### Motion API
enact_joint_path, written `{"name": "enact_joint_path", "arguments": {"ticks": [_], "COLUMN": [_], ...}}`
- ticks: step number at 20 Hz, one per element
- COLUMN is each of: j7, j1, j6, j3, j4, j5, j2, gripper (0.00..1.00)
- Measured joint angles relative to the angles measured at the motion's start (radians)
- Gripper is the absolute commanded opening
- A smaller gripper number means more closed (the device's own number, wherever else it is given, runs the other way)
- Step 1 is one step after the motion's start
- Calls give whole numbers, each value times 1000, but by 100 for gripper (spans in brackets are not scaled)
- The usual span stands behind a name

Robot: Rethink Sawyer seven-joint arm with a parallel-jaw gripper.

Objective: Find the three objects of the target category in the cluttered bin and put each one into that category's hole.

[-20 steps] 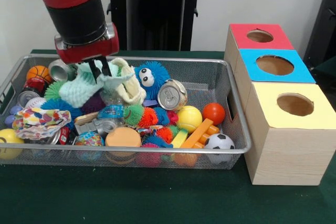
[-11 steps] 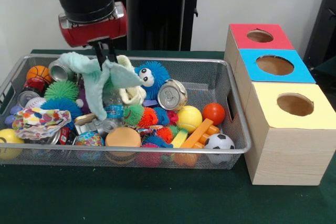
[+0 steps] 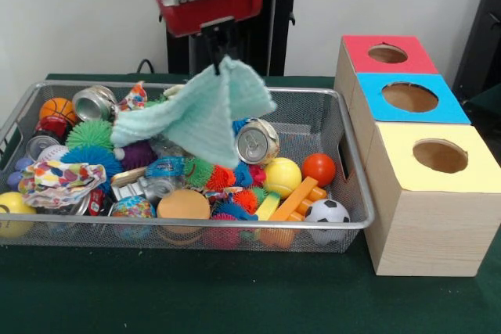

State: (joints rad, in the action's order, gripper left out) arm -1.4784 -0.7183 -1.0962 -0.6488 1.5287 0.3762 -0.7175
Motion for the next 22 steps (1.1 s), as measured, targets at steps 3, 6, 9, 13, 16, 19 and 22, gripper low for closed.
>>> {"name": "enact_joint_path", "arguments": {"ticks": [3, 6, 9, 13, 16, 19, 22], "j7": [0, -5, -13, -21, -27, -32, -41], "j1": [46, 94, 143, 205, 243, 267, 285], "j6": [0, 0, 0, 0, 0, 0, 0], "j3": [12, 29, 50, 82, 108, 129, 156], "j4": [10, 18, 25, 38, 51, 56, 57], "j5": [-40, -73, -104, -139, -161, -175, -192], "j2": [-19, -36, -52, -72, -85, -88, -88], "gripper": [0, 0, 0, 0, 0, 0, 0]}}
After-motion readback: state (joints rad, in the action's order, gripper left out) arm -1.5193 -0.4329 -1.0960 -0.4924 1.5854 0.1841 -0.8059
